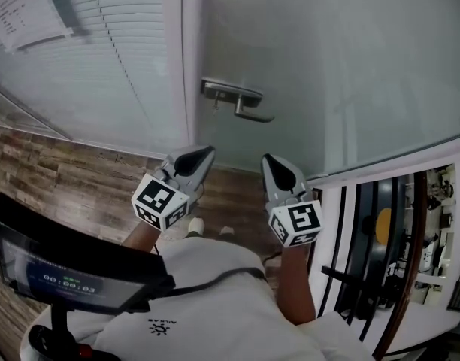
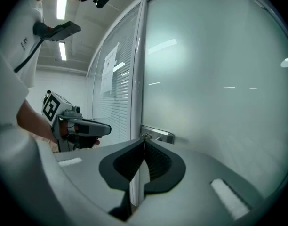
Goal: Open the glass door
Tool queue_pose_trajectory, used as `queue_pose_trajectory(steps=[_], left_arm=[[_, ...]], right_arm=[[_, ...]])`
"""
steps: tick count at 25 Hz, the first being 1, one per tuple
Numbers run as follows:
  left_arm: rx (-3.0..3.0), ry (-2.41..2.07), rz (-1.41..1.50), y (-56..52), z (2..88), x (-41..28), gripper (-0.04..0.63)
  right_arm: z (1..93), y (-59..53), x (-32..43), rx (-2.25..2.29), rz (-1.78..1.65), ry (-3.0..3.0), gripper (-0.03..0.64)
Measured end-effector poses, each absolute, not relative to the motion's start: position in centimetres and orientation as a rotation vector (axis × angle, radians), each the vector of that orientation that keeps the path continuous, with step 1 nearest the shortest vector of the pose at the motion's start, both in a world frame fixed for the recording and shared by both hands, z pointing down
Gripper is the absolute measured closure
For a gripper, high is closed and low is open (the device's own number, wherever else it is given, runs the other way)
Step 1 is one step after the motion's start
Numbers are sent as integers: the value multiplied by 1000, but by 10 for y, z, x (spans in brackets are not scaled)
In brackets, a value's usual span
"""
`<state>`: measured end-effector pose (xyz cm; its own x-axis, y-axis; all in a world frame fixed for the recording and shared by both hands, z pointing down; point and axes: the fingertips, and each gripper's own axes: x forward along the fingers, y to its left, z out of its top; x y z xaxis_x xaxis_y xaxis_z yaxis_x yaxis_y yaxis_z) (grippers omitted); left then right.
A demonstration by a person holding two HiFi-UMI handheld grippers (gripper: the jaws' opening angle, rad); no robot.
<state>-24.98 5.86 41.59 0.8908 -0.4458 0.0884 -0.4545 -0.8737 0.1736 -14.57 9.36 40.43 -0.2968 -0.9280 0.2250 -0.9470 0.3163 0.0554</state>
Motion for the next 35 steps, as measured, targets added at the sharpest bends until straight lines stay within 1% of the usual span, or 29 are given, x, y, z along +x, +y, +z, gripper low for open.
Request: queue_pose_trajectory(steps=[6, 10, 11, 13, 15, 18, 20, 32, 34, 35], left_arm=[[2853, -713, 80, 50, 420, -240, 591], [2831, -769, 79, 42, 420, -238, 591], [2828, -784, 81, 40, 419, -238, 591], [2824, -814, 85, 37, 419, -237, 591], [2816, -848, 86, 34, 419, -235, 591], [2805, -890, 90, 33, 418, -233, 591], [2796, -914, 90, 34, 419, -232, 591], [2746, -993, 127, 32, 437, -222, 591], [2741, -991, 134, 34, 440, -221, 591], [2739, -990, 137, 35, 441, -221, 591]], right_arm=[[410, 64, -127, 1690, 61, -2327, 607], [419, 32, -115, 1595, -62, -2226, 601], [422, 25, -114, 1565, -89, -2204, 567], [432, 10, -109, 1505, -135, -2159, 523], [445, -3, -105, 1440, -175, -2111, 453], [463, -15, -102, 1343, -226, -2053, 375], [474, -20, -102, 1285, -244, -2029, 338], [499, -38, -105, 1165, -314, -1974, 334], [499, -40, -103, 1176, -337, -1954, 344], [499, -42, -101, 1187, -354, -1939, 368]])
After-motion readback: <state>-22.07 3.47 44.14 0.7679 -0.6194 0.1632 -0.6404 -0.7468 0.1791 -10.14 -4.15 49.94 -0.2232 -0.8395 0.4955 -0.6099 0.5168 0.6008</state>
